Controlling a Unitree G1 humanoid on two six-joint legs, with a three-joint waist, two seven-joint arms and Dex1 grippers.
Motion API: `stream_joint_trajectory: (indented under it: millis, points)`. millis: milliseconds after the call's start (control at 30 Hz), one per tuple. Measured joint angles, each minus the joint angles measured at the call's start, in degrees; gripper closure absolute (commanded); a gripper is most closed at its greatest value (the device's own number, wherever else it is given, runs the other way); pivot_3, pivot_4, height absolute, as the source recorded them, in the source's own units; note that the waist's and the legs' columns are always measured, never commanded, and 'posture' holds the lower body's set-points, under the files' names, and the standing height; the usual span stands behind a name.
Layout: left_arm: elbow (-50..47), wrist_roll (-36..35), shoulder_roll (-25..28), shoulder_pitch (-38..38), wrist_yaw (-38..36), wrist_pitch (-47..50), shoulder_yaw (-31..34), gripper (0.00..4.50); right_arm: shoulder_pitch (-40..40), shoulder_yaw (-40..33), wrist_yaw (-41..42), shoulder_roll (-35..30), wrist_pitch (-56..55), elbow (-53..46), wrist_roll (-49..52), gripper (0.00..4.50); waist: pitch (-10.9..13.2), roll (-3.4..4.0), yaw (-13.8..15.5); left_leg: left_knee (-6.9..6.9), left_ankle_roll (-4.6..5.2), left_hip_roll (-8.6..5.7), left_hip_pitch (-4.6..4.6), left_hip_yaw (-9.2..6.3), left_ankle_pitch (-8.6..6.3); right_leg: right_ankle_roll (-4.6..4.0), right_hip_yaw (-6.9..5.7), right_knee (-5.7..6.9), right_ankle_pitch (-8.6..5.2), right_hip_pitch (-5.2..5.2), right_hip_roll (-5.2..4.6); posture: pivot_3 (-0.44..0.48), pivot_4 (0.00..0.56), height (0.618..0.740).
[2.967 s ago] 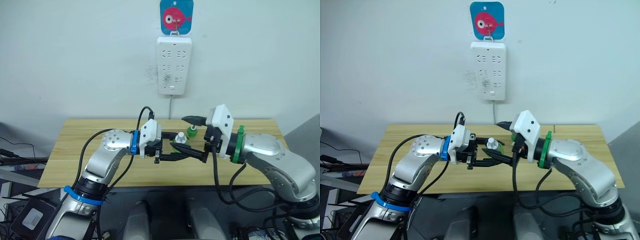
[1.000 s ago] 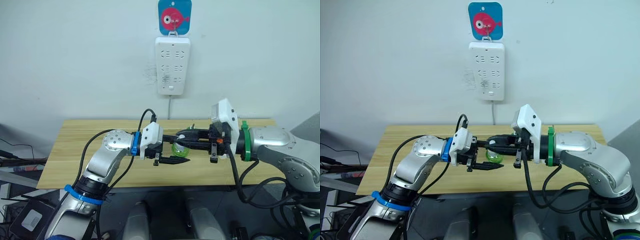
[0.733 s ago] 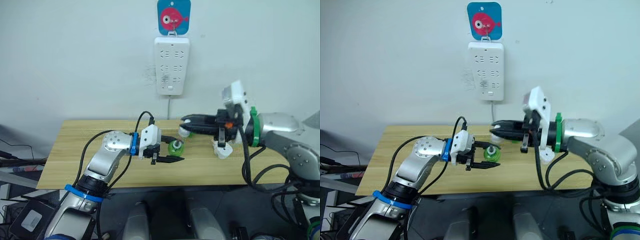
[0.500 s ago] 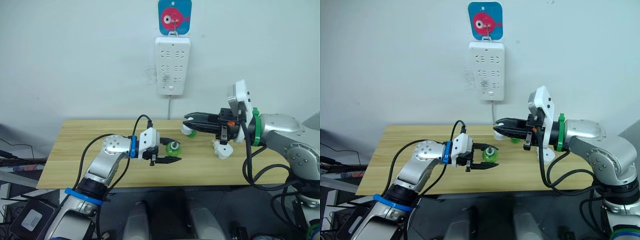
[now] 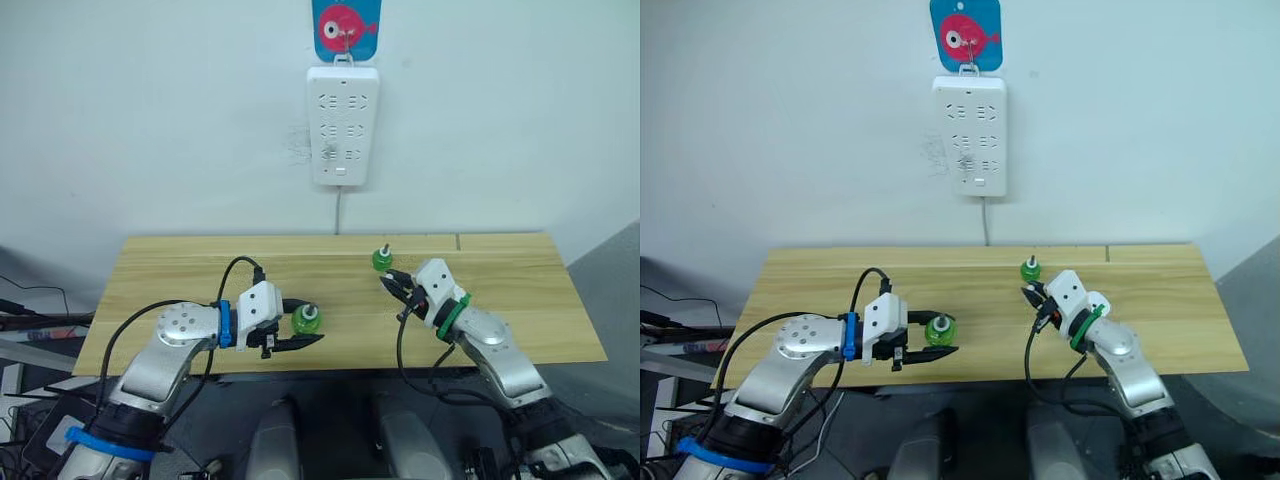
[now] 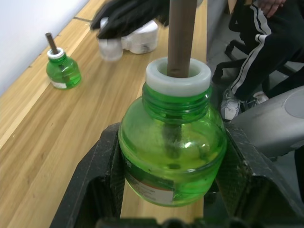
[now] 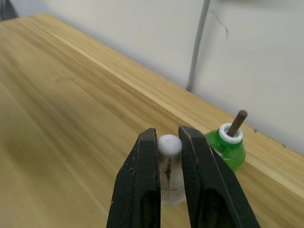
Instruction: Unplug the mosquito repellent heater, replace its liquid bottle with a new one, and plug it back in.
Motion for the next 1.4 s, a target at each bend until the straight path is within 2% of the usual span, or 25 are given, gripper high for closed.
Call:
stream_joint_trajectory:
  millis: [167, 400, 533, 767, 800, 967, 1100, 1200, 1400]
  points:
    - [-3.79, -1.51, 1.54, 0.57, 0.78, 3.72, 1.46, 2.26, -5.6, -2.21, -3.7, 3.78, -6.96, 15.62, -2.97, 4.22, 1.17, 0.01, 0.97, -0.09, -0.01, 0.03, 0.0, 0.01, -0.01, -0.09, 0.01, 0.02, -0.05, -0.06, 0.05, 0.026, 0.357, 0.74]
    - [-5.94, -2.78, 3.27, 1.66, 0.86, 5.99, 2.13, 2.26, -7.31, -4.48, -4.11, 6.26, -11.34, 23.07, -3.05, 4.22, 1.49, 0.13, 1.46, -0.11, -0.01, 0.03, 0.0, 0.0, -0.01, -0.11, 0.02, 0.02, -0.07, -0.07, 0.05, 0.03, 0.346, 0.74]
    - [-6.42, -2.84, 3.32, 1.54, 0.79, 6.09, 2.2, 2.26, -6.48, -5.83, -3.41, 6.9, -11.53, 23.27, -2.56, 2.88, 1.49, 0.12, 1.47, -0.1, -0.01, 0.03, 0.0, 0.01, -0.01, -0.11, 0.03, 0.03, -0.07, -0.06, 0.04, 0.013, 0.338, 0.74]
    - [-5.16, -2.82, 2.43, -0.74, 0.72, 5.79, 2.0, 2.26, -5.01, -6.81, -2.46, 7.48, -11.69, 20.49, -2.39, 0.19, 1.49, 0.14, 1.39, -0.11, -0.02, 0.04, 0.01, 0.05, -0.01, -0.11, 0.08, 0.02, -0.07, -0.08, 0.06, -0.012, 0.329, 0.74]
    - [-4.51, -2.8, 2.02, -1.09, 0.74, 5.75, 1.83, 2.26, -4.83, -6.8, -2.36, 7.49, -11.82, 19.5, -2.39, 0.0, 1.49, 0.14, 1.36, -0.11, -0.02, 0.04, 0.01, 0.05, -0.01, -0.1, 0.07, 0.02, -0.07, -0.08, 0.06, -0.019, 0.323, 0.74]
    - [-1.03, -2.44, 0.29, -3.24, 0.28, 4.0, 0.64, 2.26, -2.38, -6.07, -1.11, 7.69, -11.62, 11.68, -2.52, 0.0, 1.44, 0.13, 1.21, -0.12, -0.02, 0.04, -0.01, 0.04, -0.01, -0.1, 0.05, 0.01, -0.07, -0.1, 0.07, -0.05, 0.277, 0.74]
    - [2.19, -1.85, -1.08, -5.5, -0.34, 1.92, 0.01, 2.26, -0.61, -4.91, -0.56, 7.54, -8.86, 5.21, -2.81, 0.0, 1.33, 0.04, 1.01, -0.11, -0.04, 0.04, -0.03, 0.0, 0.0, -0.09, 0.01, 0.02, -0.06, -0.09, 0.07, -0.034, 0.261, 0.74]
    - [3.51, -1.44, -2.48, -7.35, -0.29, 0.87, -0.65, 2.26, 0.24, -4.29, 0.44, 6.83, -5.48, -0.68, -2.33, 0.0, 1.24, 0.0, 1.04, -0.08, -0.04, 0.01, -0.1, -0.03, 0.0, -0.07, -0.03, 0.01, -0.05, -0.1, 0.06, -0.038, 0.222, 0.74]
    - [5.3, -1.35, -2.93, -8.95, -3.93, -2.01, -2.07, 2.26, 4.31, -4.69, 6.66, -2.57, 7.66, -21.7, 2.89, 0.0, 0.69, -0.15, 1.04, -0.07, -0.05, -0.03, -0.21, -0.14, 0.0, -0.07, -0.17, -0.03, -0.05, -0.12, 0.0, -0.061, 0.201, 0.74]
